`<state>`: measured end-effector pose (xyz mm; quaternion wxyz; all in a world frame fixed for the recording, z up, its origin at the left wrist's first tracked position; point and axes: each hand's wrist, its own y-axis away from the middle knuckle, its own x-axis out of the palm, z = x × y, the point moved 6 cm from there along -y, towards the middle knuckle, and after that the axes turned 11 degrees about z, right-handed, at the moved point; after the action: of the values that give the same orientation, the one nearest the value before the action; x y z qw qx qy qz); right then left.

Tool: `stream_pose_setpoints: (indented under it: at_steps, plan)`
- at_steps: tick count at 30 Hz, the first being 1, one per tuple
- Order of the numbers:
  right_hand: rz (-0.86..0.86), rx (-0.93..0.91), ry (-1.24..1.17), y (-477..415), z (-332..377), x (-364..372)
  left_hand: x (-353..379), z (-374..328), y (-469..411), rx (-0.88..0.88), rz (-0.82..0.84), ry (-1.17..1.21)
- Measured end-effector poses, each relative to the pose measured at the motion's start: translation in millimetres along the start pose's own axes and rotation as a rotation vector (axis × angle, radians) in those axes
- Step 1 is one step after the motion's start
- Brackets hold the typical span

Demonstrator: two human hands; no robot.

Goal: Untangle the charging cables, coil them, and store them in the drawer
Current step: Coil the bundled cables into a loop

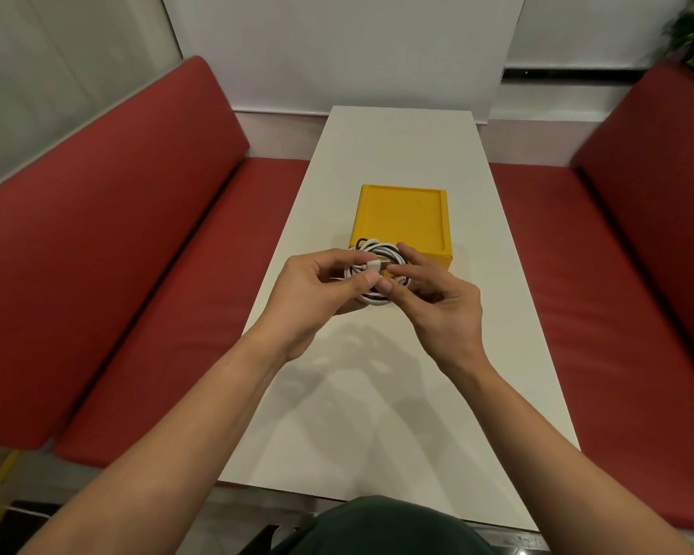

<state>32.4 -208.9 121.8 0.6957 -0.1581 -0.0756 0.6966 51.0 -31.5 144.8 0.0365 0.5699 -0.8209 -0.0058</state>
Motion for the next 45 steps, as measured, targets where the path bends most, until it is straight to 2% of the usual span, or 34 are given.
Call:
stream_pose_setpoints:
  at_steps: [3,5,7,9,12,15,19,25,29,35,39,45]
  plan:
    - [0.037,-0.055,0.168,4,8,4,-2,1,0,-0.002,0.008,0.045]
    - [0.152,-0.109,0.272,5,13,7,-3,1,1,0.004,0.004,0.081]
    - [0.306,-0.114,0.288,6,16,11,-5,1,1,0.018,-0.007,0.087]
    - [0.356,-0.106,0.238,6,19,10,-7,-1,1,0.042,-0.021,0.056]
    - [0.248,-0.095,0.149,1,20,3,-4,-5,1,0.089,-0.027,-0.063]
    - [0.181,0.014,-0.017,-1,18,2,-3,-8,2,0.13,-0.023,-0.153]
    - [0.13,0.075,-0.025,0,17,2,-2,-8,4,0.158,-0.024,-0.282]
    - [0.077,0.123,-0.132,3,13,1,3,-2,8,0.095,0.032,-0.155]
    - [0.148,0.189,-0.095,2,11,2,2,2,8,0.067,-0.052,-0.118]
    - [0.239,0.13,0.062,6,15,4,-1,6,7,0.077,-0.081,-0.202]
    - [0.334,0.12,0.022,12,14,9,-3,6,9,0.091,-0.12,-0.187]
    - [0.173,0.125,-0.107,11,10,1,-2,8,9,0.012,-0.069,-0.031]
